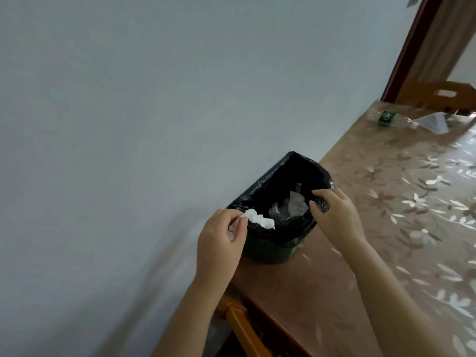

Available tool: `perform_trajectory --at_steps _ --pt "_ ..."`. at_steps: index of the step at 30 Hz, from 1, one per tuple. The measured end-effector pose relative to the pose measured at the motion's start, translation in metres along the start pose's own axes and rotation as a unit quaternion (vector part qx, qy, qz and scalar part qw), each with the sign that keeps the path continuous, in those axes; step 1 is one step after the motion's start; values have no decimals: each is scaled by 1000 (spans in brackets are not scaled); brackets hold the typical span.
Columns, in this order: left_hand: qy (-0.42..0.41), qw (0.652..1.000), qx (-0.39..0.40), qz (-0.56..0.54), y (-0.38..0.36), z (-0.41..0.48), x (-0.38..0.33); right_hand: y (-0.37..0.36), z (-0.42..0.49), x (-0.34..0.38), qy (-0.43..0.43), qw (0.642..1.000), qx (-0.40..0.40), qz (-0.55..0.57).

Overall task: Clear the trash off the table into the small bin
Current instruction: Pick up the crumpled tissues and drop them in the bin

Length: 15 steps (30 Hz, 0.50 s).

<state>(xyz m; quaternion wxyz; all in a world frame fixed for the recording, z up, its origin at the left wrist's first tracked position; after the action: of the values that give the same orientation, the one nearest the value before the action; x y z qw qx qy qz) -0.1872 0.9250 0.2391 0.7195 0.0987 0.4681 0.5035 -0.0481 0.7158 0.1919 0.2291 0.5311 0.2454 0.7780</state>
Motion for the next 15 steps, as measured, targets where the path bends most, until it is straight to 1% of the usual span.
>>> perform_trajectory --at_steps 3,6,9,15 --pt "-26 1000 7 -5 -21 23 -6 17 -21 -10 -28 999 -32 -22" --pt "-46 999 25 -4 -49 44 -11 29 -39 -17 -13 996 -50 -69" --pt "-65 997 45 1 -80 63 -16 38 -56 -39 -83 993 -61 -50" --pt "-98 984 137 53 -138 70 -16 50 -75 -49 -122 986 -88 -74"
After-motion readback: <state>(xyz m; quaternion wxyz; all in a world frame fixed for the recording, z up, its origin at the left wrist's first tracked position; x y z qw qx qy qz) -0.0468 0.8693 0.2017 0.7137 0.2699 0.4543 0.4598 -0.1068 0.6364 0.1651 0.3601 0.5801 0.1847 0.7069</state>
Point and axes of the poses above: each hand's wrist, its own z-axis towards the middle knuckle, its own y-axis out of the back of the hand, x = y × z, the point moved 9 cm from there along z, towards the middle knuckle, and after that the axes turned 8 degrees about z, right-handed, at the moved point
